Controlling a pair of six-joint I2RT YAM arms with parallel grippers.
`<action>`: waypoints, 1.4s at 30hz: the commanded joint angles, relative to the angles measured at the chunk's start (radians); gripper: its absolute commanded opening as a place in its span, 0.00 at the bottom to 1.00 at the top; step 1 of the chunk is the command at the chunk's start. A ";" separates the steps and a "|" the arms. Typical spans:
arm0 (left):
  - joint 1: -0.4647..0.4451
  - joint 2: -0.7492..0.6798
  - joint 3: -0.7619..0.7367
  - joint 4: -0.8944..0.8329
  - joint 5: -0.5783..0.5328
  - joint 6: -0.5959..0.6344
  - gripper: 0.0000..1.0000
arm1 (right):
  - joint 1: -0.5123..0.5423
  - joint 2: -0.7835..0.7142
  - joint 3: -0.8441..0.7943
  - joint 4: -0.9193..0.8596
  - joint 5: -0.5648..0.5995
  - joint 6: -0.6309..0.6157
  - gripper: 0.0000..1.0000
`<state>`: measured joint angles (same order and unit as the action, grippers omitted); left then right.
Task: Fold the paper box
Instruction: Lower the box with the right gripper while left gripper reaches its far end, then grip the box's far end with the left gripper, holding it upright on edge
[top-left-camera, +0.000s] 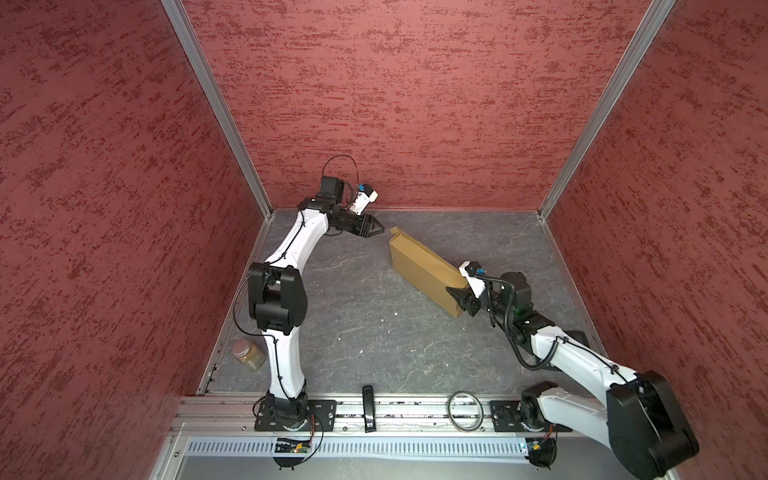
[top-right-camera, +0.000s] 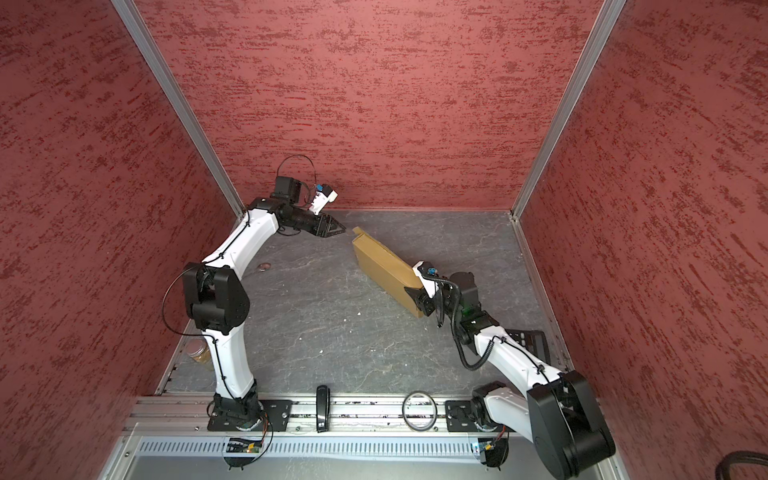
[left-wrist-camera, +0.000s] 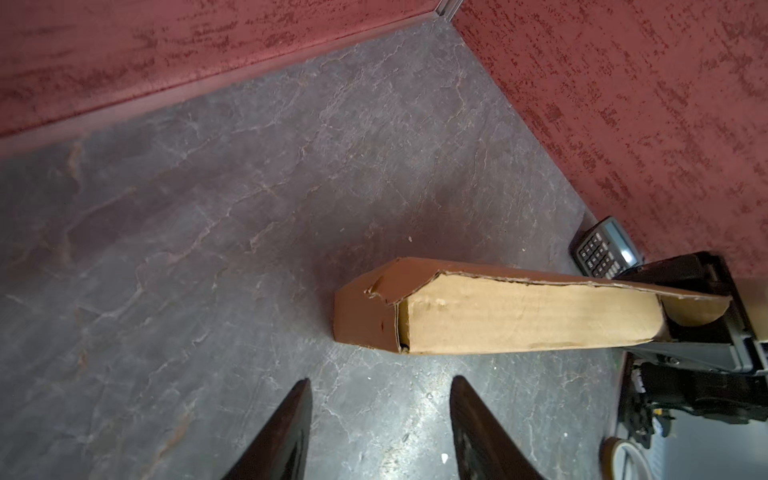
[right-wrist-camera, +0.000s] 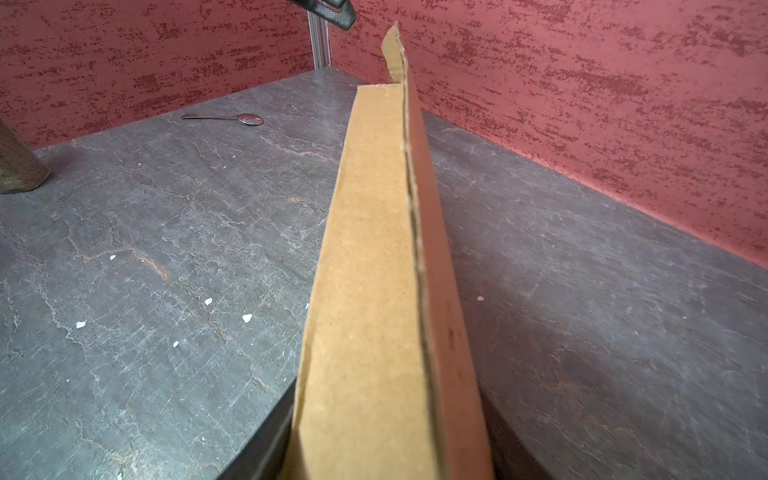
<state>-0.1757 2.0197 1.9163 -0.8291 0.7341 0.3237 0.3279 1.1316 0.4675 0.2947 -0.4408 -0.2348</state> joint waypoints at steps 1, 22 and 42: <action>-0.022 0.020 0.021 0.059 -0.010 0.117 0.48 | -0.006 -0.002 0.014 -0.039 -0.009 0.000 0.53; -0.112 0.076 0.025 0.094 -0.095 0.307 0.33 | -0.016 0.000 0.021 -0.071 -0.007 -0.021 0.53; -0.127 0.117 0.066 0.069 -0.066 0.277 0.20 | -0.018 0.007 0.029 -0.079 0.002 -0.024 0.52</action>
<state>-0.2970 2.1052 1.9533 -0.7410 0.6559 0.6003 0.3168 1.1385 0.4683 0.2523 -0.4408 -0.2478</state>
